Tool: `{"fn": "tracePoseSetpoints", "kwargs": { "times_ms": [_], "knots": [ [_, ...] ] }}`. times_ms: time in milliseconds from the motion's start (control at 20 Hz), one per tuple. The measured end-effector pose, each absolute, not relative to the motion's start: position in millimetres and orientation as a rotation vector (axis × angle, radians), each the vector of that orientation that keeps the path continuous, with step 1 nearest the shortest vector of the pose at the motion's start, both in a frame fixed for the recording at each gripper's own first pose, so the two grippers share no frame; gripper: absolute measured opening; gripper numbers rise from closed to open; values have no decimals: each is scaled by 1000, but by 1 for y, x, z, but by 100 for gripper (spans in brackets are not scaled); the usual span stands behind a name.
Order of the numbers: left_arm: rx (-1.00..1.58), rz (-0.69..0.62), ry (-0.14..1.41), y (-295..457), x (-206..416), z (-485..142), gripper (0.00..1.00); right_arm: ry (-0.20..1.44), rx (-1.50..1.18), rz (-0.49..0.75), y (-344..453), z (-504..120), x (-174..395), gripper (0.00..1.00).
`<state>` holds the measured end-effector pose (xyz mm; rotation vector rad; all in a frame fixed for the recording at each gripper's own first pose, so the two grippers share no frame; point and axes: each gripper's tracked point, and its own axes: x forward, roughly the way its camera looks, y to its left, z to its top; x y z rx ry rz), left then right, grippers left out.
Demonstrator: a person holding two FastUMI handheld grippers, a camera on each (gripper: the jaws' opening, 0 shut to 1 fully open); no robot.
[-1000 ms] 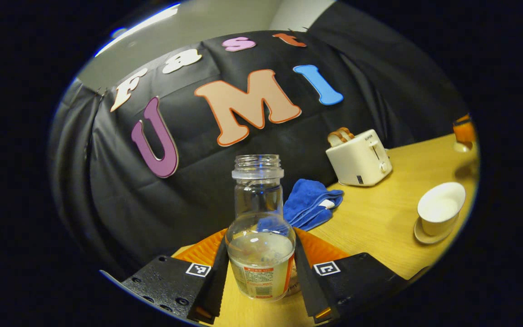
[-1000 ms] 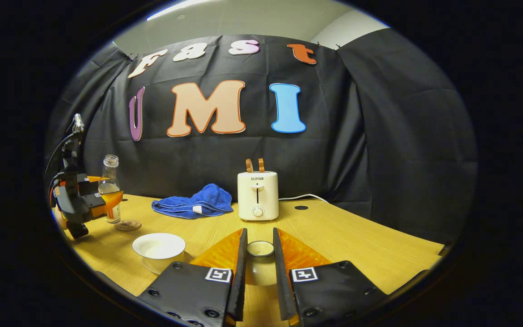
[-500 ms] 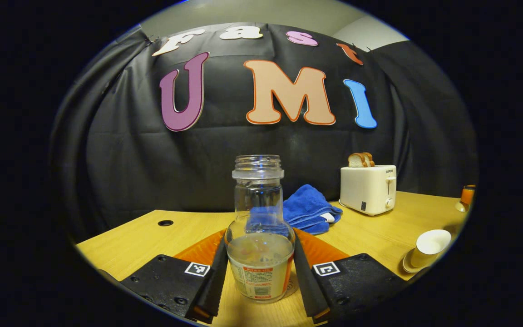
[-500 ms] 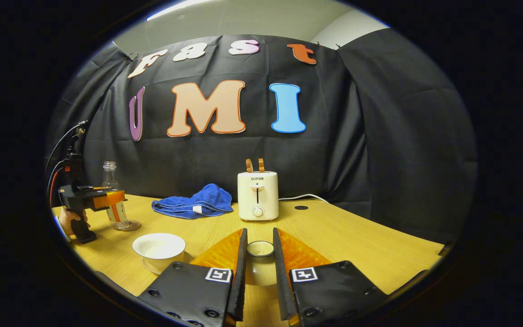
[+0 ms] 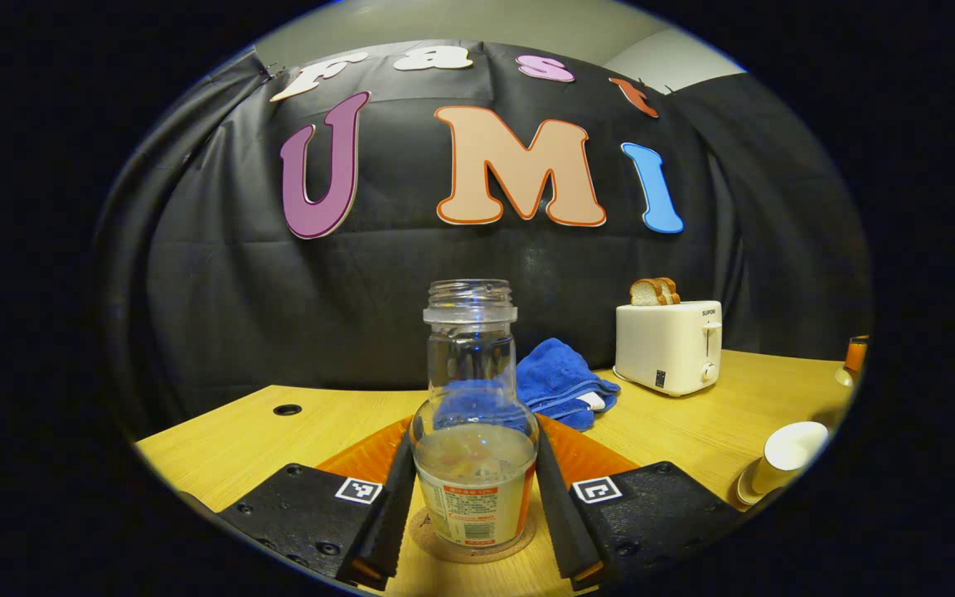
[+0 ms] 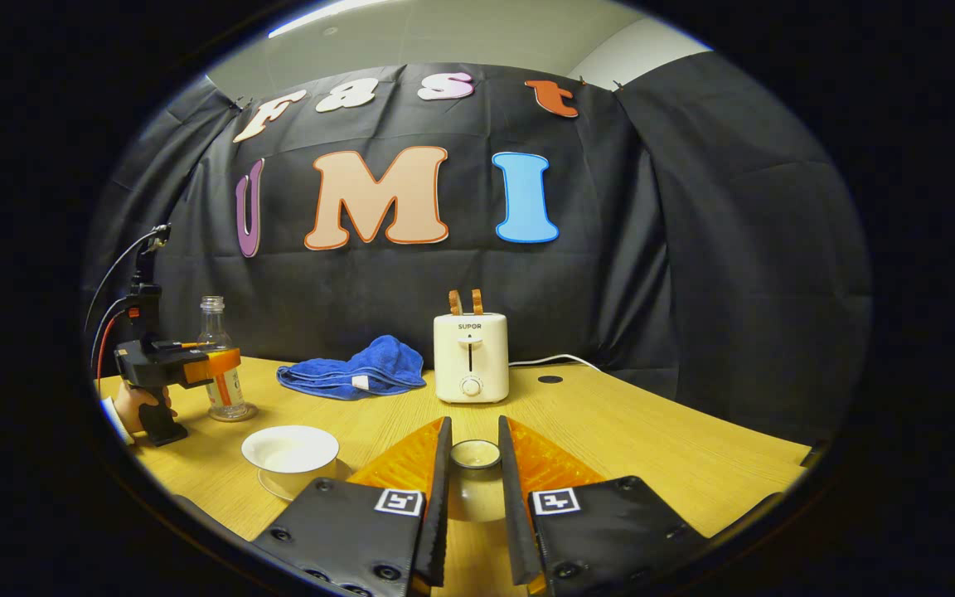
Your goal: Open the teacup lid with one hand, grasp the water bottle and pour water into the teacup with the other hand; after pouring, place the water bottle on the coaster and then close the teacup lid.
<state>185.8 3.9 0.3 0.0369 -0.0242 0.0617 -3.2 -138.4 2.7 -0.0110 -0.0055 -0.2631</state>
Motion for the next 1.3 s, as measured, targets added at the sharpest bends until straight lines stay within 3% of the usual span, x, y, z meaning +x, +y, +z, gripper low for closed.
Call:
{"fn": "tracePoseSetpoints", "kwargs": {
  "times_ms": [400, 550, 600, 1300],
  "knots": [
    [18, 61, -9, 5, 183, -3, 74, -5, -11, -255, -137, 2, -3, 33],
    [1, 59, -1, 4, 179, -5, 93, -4, -10, -225, -131, 2, -1, 33],
    [2, 62, -1, 5, 175, -5, 95, -5, -9, -215, -130, 2, 0, 34],
    [6, 124, -4, 23, 85, -4, 96, 9, 0, 43, -47, -3, 33, 33]
  ]
}}
